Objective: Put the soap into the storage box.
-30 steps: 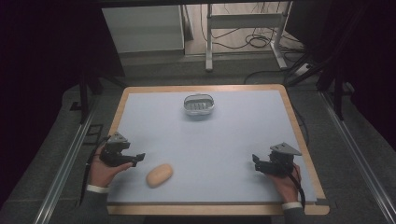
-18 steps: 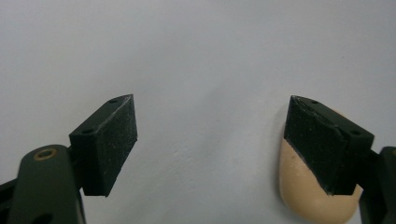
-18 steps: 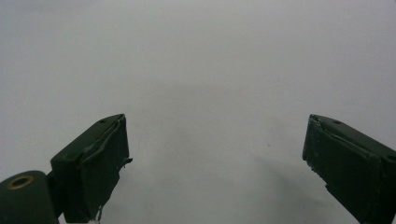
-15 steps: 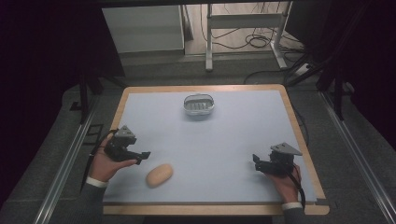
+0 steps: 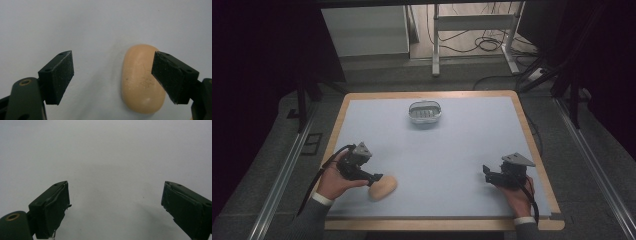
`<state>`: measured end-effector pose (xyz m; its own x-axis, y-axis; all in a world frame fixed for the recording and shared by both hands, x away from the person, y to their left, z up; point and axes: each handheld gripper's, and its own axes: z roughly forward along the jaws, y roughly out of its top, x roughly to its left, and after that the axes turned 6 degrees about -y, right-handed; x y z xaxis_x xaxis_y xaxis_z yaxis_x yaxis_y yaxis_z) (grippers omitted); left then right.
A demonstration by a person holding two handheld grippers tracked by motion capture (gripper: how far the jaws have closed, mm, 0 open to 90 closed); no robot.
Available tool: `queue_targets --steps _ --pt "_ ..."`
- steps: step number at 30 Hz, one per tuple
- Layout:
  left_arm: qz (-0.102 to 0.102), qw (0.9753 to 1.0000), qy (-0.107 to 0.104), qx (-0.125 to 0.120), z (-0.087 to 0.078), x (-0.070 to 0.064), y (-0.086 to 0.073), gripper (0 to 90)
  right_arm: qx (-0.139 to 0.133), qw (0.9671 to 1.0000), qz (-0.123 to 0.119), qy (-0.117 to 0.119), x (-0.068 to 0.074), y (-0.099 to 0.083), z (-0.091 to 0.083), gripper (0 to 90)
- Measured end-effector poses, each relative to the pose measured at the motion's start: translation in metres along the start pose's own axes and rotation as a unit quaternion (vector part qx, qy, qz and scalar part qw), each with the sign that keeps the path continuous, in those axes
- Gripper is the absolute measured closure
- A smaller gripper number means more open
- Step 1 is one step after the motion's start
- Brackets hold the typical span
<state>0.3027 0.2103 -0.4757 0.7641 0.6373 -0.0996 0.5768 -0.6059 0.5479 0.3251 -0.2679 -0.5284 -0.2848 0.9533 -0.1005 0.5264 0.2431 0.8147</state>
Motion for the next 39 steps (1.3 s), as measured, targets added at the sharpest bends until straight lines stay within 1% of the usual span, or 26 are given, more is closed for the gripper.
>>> queue_targets --steps 6,7,12,16,18,21,24,32,34,39 --pt "0.004 0.9999 -0.007 0.01 0.006 -0.006 -0.001 18.5 0.0 1.0 -0.001 -0.001 0.0 0.0 0.0 8.4" --pt "0.003 0.9998 -0.012 0.013 0.007 -0.007 -0.001 18.6 0.001 1.0 0.0 0.0 0.0 0.0 0.0 8.5" --pt "0.005 0.9997 -0.019 0.017 0.011 -0.011 -0.003 18.6 0.001 1.0 0.0 -0.003 0.0 0.0 0.0 8.7" --pt "0.009 0.9992 -0.027 0.03 0.017 -0.016 -0.006 19.0 0.001 1.0 -0.001 -0.004 0.0 0.0 0.0 8.7" --pt "0.011 0.9987 -0.031 0.039 0.022 -0.019 -0.007 19.3 0.001 1.0 -0.001 -0.004 0.0 0.0 0.0 8.7" --pt "0.016 0.9976 -0.038 0.056 0.03 -0.022 -0.009 20.0 0.002 1.0 -0.001 -0.007 0.001 0.0 0.0 8.7" --pt "0.017 0.9968 -0.042 0.065 0.036 -0.024 -0.009 22.2 0.002 1.0 -0.001 -0.008 0.001 0.0 0.001 8.8" --pt "0.016 0.9959 -0.043 0.078 0.042 -0.026 -0.009 28.3 0.004 1.0 -0.001 -0.009 0.001 0.0 0.001 8.8" --pt "0.015 0.996 -0.04 0.079 0.042 -0.025 -0.009 32.2 0.004 0.9999 -0.001 -0.011 0.001 0.0 0.001 8.9" --pt "0.017 0.996 -0.035 0.08 0.043 -0.027 -0.009 32.7 0.003 0.9999 0.002 -0.013 0.001 0.0 0.0 9.0"
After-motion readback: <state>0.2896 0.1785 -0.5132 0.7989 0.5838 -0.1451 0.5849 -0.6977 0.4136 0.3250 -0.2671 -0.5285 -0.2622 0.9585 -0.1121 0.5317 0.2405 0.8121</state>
